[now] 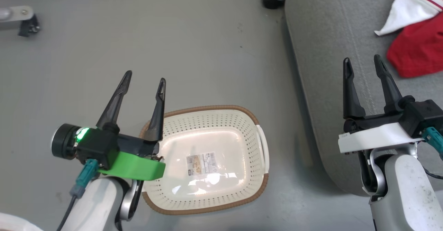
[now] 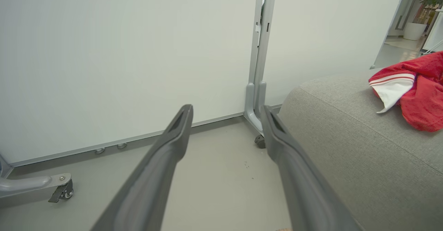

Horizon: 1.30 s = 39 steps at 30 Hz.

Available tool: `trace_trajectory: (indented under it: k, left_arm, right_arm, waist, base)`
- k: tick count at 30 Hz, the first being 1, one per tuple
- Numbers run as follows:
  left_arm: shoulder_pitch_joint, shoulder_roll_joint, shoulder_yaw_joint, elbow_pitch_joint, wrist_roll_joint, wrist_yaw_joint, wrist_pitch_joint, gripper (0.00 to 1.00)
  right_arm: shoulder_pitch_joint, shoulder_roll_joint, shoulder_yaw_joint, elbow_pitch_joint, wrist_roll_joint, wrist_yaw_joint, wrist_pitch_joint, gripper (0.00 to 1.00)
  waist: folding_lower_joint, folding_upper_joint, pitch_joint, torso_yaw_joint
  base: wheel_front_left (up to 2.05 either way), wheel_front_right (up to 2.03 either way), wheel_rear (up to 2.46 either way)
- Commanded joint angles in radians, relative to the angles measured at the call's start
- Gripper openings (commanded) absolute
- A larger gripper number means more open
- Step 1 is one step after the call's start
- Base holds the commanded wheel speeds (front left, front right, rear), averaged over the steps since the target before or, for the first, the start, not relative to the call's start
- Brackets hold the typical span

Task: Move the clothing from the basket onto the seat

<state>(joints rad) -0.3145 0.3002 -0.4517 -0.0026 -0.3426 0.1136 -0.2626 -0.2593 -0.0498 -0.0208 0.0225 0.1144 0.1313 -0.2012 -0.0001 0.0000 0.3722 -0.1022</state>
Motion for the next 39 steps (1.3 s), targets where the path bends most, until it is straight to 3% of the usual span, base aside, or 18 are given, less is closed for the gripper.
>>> trace_trajectory:
  k: [1,8,16,39]
  left_arm:
    - [0.03,-0.003,0.02,0.003,-0.004,0.001,-0.002,1.0]
    - [0.103,-0.04,0.148,0.047,-0.009,-0.013,-0.001,1.0]
    - [0.194,-0.071,0.25,0.096,0.004,-0.047,-0.002,1.0]
    - [0.337,-0.123,0.308,0.189,0.075,-0.11,-0.002,1.0]
  right_arm:
    - [0.023,-0.003,0.003,-0.016,-0.006,-0.001,0.009,1.0]
    - [0.09,-0.003,0.01,-0.065,0.006,-0.001,0.049,1.0]
    - [0.167,-0.003,0.002,-0.103,0.017,-0.001,0.085,1.0]
    - [0.335,-0.002,0.035,-0.121,0.048,-0.001,0.153,1.0]
  waist:
    - [0.0001,0.0,-0.052,0.067]
    - [0.0001,0.0,-0.097,0.123]
    - [0.0001,0.0,-0.159,0.14]
    - [0.0001,0.0,-0.315,0.11]
  base:
    - [0.0,0.0,0.0]
    - [0.0,0.0,0.0]
    - [0.0,0.0,0.0]
    - [0.0,0.0,0.0]
